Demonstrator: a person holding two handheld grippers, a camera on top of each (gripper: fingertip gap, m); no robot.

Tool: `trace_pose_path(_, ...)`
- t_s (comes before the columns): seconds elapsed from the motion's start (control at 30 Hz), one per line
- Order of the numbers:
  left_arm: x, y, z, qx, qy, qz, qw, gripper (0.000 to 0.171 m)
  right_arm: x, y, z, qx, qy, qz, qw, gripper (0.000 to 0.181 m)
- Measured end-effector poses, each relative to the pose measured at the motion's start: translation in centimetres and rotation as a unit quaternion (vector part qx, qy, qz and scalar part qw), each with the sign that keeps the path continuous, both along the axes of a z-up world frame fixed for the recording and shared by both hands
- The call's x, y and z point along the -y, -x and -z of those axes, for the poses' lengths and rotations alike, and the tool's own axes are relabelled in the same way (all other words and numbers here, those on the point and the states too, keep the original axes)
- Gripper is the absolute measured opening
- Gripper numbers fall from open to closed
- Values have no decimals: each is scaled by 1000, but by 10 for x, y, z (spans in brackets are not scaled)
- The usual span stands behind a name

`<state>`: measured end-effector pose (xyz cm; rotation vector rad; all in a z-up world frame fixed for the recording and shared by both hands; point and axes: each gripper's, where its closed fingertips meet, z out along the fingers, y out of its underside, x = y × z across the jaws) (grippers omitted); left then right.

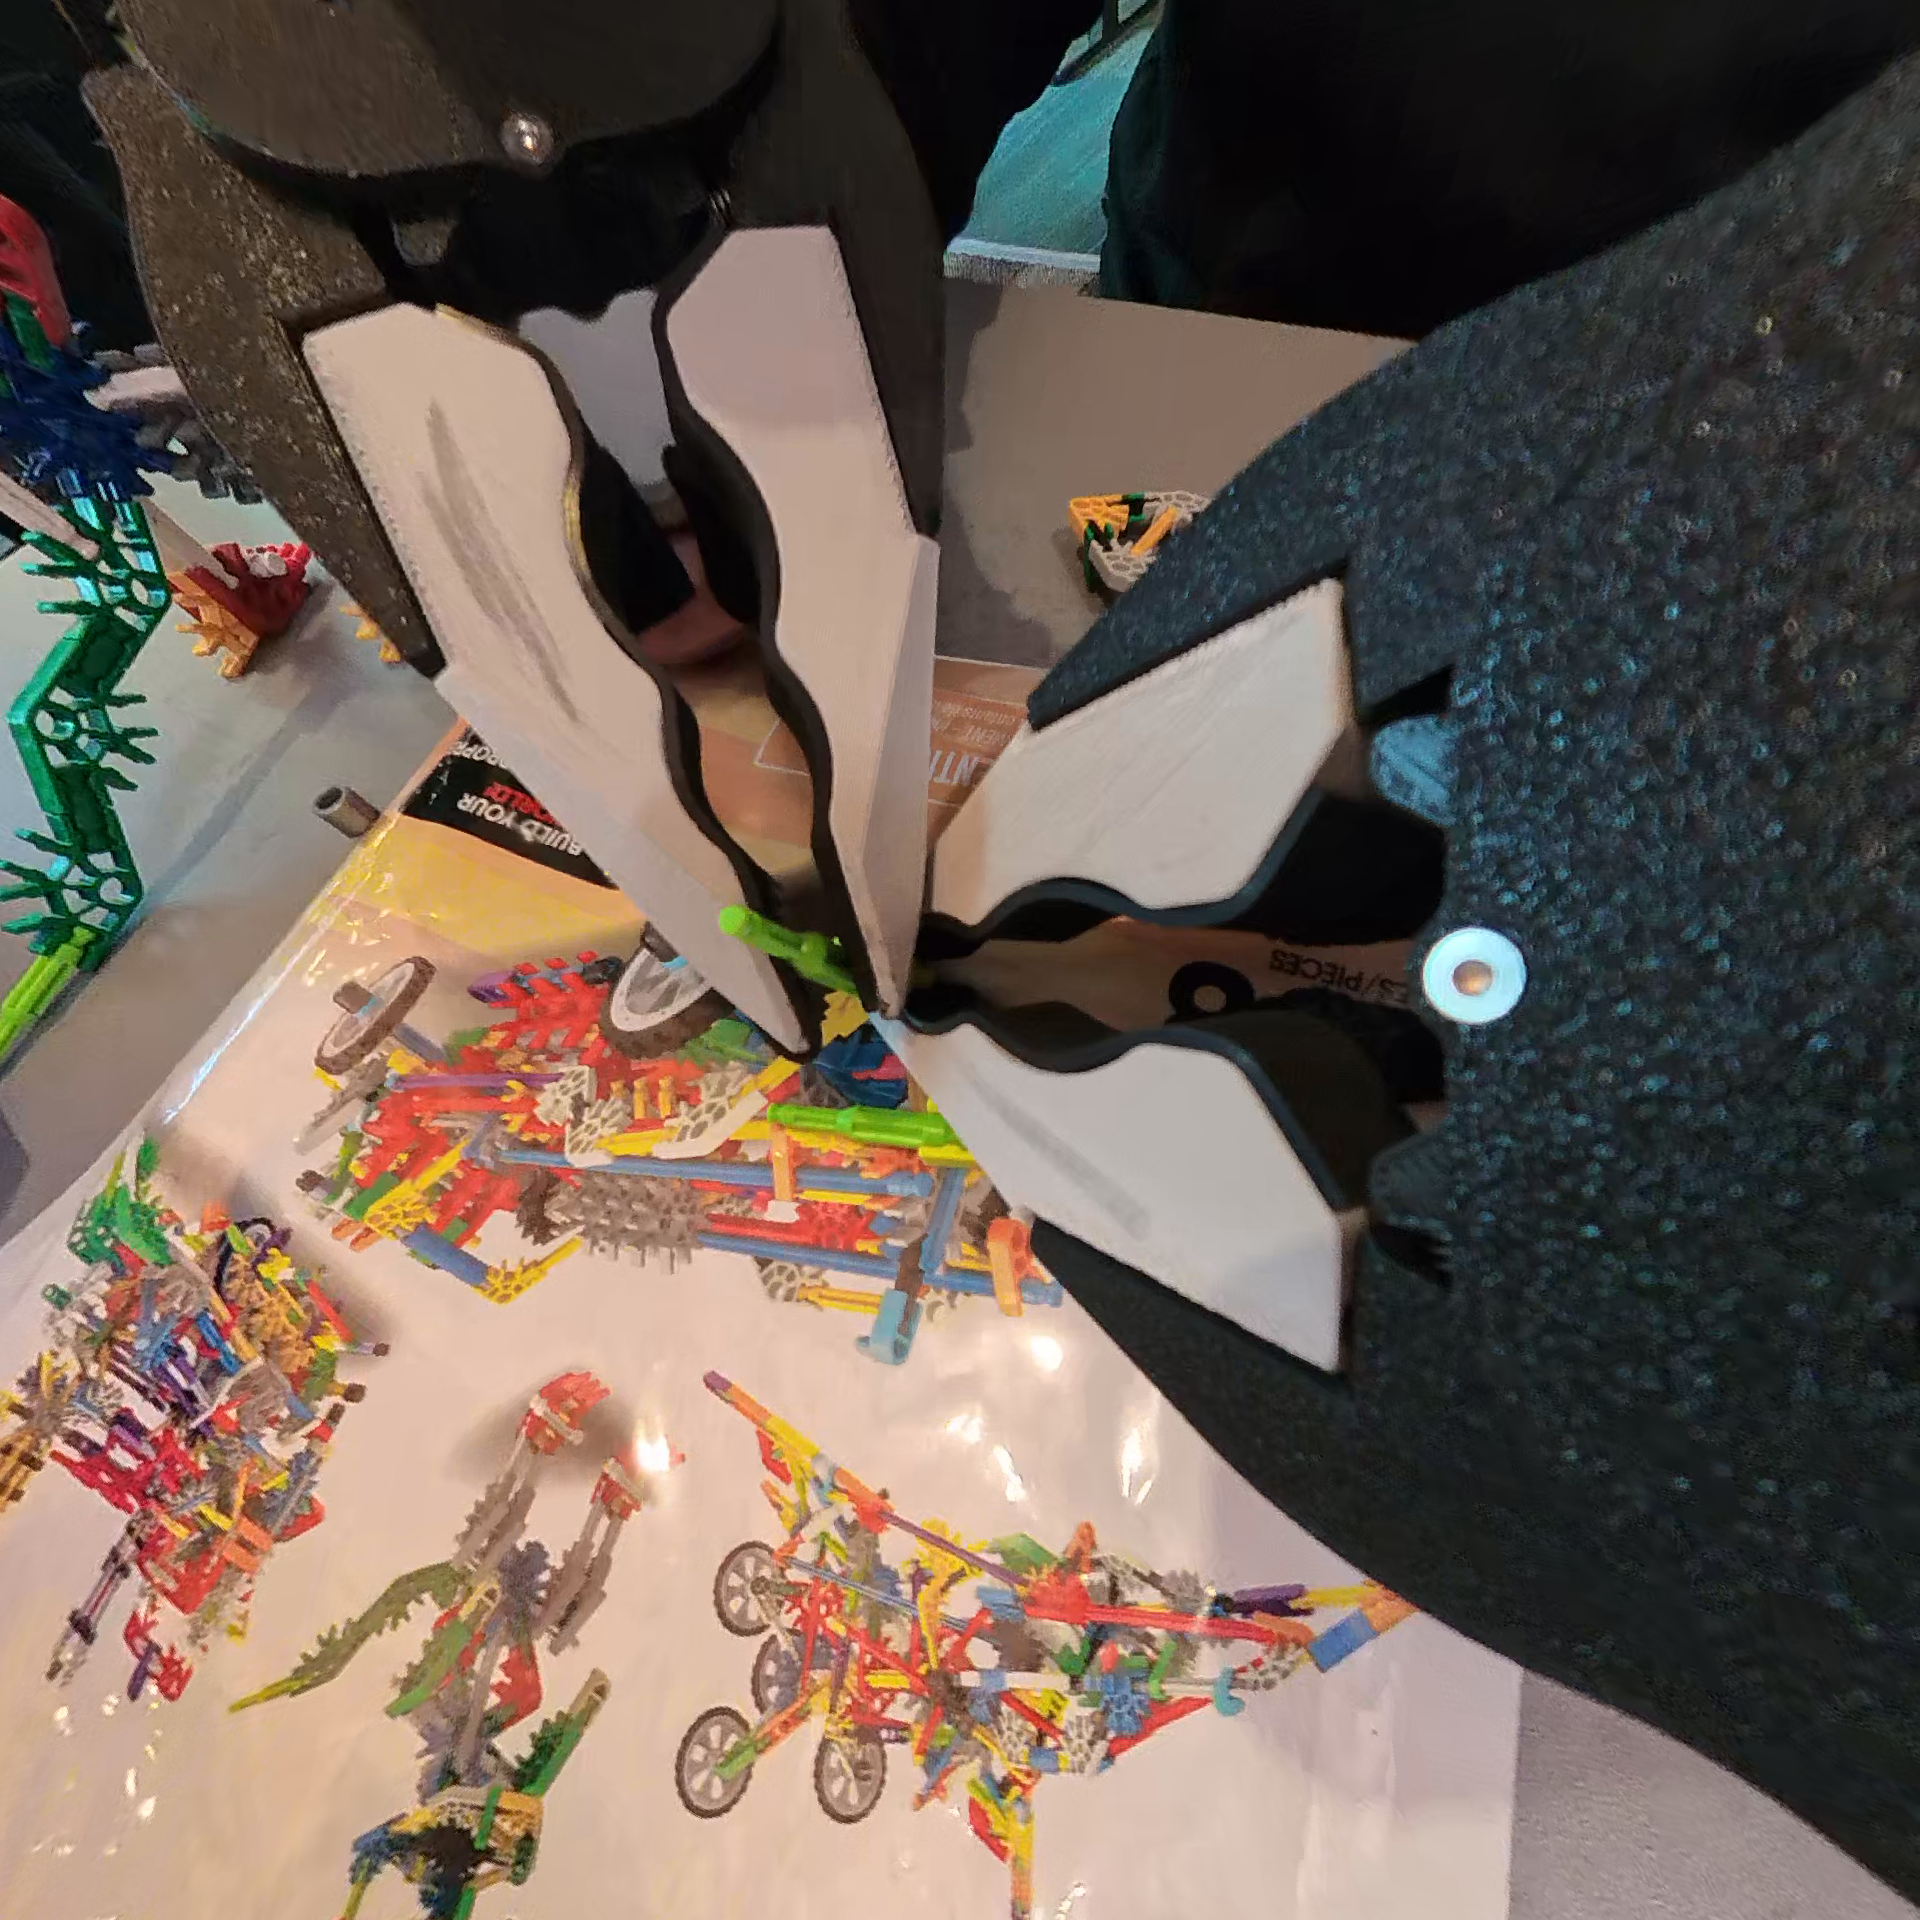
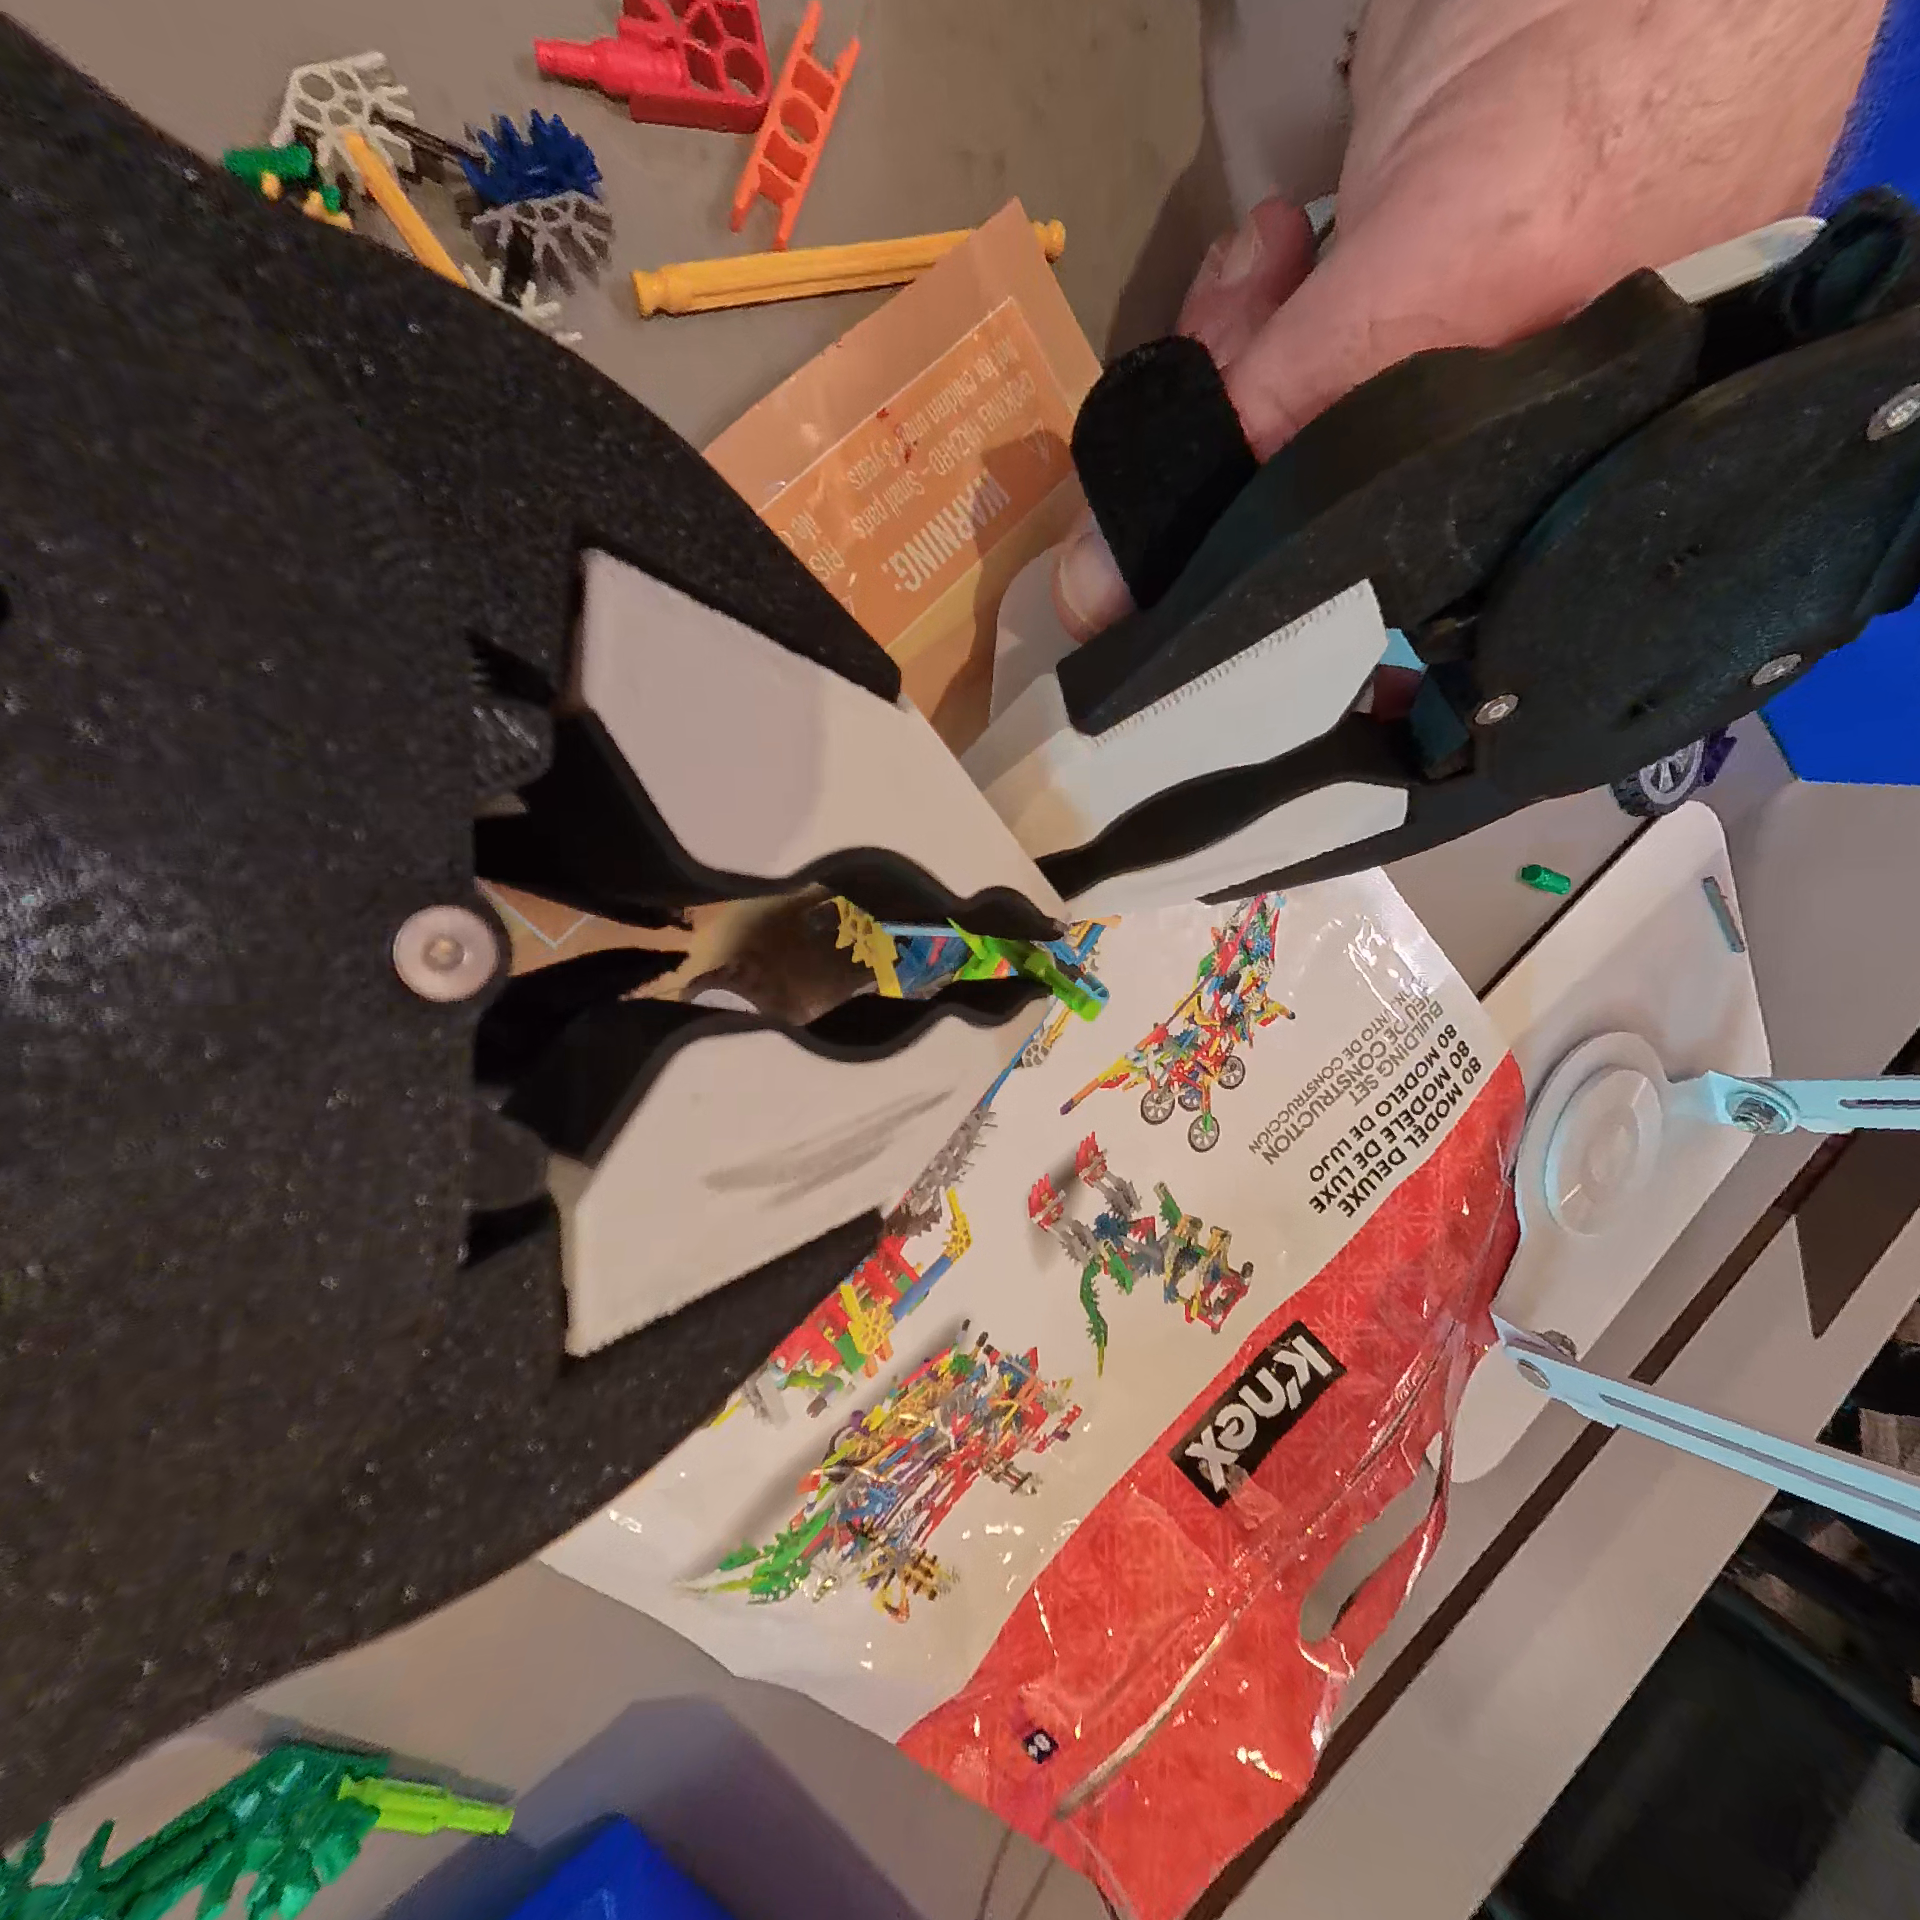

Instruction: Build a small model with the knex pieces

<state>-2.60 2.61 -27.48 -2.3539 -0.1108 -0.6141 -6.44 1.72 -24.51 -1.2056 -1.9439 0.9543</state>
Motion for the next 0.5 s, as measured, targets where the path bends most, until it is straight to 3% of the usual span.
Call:
trace_pose_path(0.13, 2, -2, -1, 15, 5, 17, 1000, 1, 0, -1, 2, 15, 29, -10, 999, 1)
trace_pose_path(0.23, 5, 1, -3, -9, -8, 15, 1000, 2, -5, 1, -1, 38, 106, -9, 994, 1)
trace_pose_path(0.4, 11, 20, -11, -48, -40, -17, 998, 2, -6, 2, 8, 87, 148, -8, 985, 1)
trace_pose_path(0.5, 16, 16, -23, -12, -57, -2, 998, 2, -2, 1, 11, 103, 154, -21, 983, 1)
